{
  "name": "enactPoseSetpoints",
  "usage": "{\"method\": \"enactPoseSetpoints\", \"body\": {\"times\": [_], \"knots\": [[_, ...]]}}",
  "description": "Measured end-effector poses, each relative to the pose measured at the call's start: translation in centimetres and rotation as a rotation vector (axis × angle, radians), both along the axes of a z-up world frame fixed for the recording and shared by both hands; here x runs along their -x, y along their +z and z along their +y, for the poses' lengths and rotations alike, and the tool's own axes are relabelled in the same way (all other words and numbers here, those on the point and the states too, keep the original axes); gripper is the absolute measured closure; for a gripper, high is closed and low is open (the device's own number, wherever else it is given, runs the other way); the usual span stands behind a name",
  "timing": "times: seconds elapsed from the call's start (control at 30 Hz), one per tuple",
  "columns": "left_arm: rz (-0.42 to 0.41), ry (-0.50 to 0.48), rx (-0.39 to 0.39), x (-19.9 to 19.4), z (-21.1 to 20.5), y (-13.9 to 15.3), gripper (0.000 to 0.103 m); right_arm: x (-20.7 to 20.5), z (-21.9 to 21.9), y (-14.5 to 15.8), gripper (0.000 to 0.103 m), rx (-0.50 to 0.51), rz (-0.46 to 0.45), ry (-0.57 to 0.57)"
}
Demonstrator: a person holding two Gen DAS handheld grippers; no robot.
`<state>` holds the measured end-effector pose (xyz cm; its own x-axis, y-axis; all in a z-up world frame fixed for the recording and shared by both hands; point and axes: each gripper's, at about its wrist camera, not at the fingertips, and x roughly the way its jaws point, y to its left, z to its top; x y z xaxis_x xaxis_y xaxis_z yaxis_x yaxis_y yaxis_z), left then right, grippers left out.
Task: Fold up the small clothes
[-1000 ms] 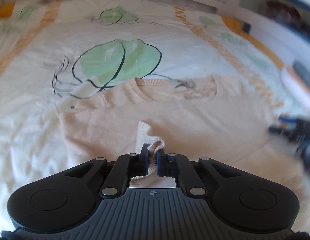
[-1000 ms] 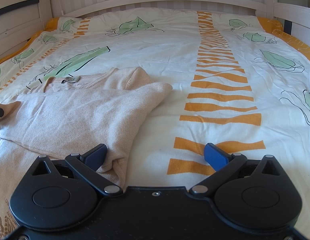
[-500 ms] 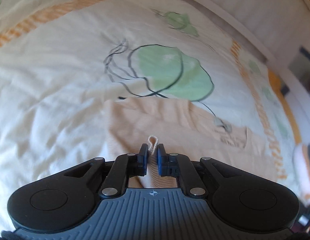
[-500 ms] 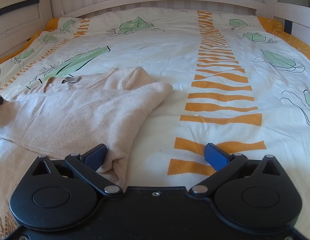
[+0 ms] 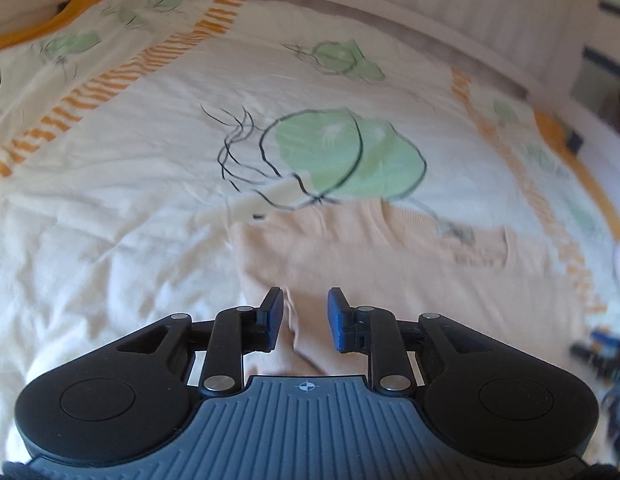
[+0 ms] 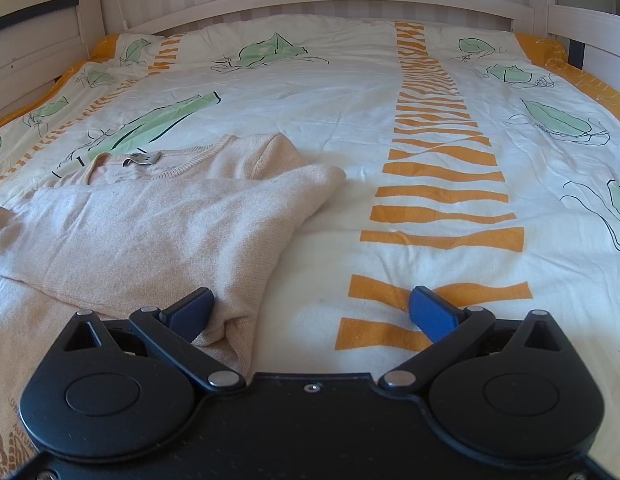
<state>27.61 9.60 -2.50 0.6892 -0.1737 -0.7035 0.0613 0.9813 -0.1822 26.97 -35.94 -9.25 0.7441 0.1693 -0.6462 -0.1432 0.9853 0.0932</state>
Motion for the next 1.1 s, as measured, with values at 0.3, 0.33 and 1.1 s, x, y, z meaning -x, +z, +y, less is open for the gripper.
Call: {"method": "enactPoseSetpoints", "body": {"times": [0.3, 0.33, 1.1], "knots": [[0.127, -0.064, 0.129, 3.5, -2.8, -3.9, 0.079, 0.0, 0.0, 0.0, 0.000, -0.001, 0.000, 0.000], [0.135, -0.051, 0.147, 3.4, -2.8, -4.3, 0.079, 0.0, 0.0, 0.0, 0.000, -0.001, 0.001, 0.000], [-0.014, -0.100, 0.109, 4.8, -5.7, -2.5, 0.070, -0.1, 0.0, 0.0, 0.000, -0.002, 0.001, -0.001]]}}
